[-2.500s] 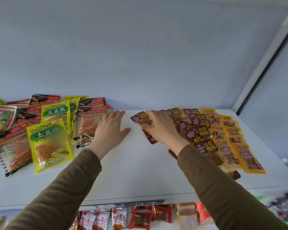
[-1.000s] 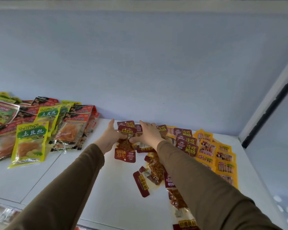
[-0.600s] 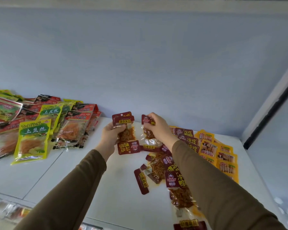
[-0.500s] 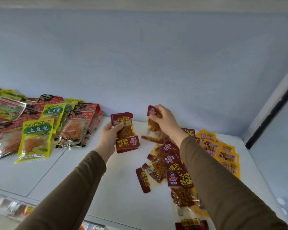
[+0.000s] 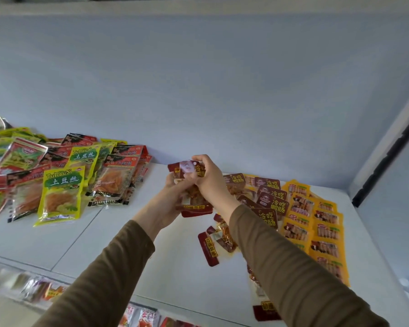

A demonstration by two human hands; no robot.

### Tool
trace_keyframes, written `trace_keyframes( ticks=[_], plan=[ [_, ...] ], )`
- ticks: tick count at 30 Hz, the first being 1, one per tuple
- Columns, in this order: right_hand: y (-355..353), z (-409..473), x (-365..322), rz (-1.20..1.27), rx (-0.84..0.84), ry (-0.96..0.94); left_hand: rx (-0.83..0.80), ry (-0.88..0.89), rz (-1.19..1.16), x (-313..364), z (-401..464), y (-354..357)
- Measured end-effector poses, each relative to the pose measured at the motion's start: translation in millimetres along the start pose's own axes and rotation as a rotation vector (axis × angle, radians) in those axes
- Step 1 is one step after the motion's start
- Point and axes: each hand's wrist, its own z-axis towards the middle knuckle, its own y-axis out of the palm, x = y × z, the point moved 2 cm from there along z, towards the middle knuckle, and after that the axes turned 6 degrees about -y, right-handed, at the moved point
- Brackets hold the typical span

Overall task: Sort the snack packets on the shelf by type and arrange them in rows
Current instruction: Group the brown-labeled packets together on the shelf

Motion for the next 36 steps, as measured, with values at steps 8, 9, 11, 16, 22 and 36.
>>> trace_keyframes(
  ticks=[8,9,11,16,22,36],
  plan=[
    [-4,-10,11,0.4,-0.05,0.179,0.14,0.001,-0.098,-15,-4,-21],
    [-16,-7,18,0.243,-0.056,0.142,0.142,-0.005,-0.106,-16,-5,-25],
    [-44,1,39,-0.177,-0.026,0.116,0.154,-0.013,-0.108,-18,-7,-33],
    [-78,11,81,-0.909,-0.223,0.27,0.184,-0.044,-0.107,-25,-6,-34],
    [-65,22,84,-0.903,-0.389,0.252,0.206,-0.069,-0.08,-27,0,-27],
    [-57,15,80,-0.612,-0.203,0.101,0.269,-0.117,-0.128,-30,8,-19]
  ],
)
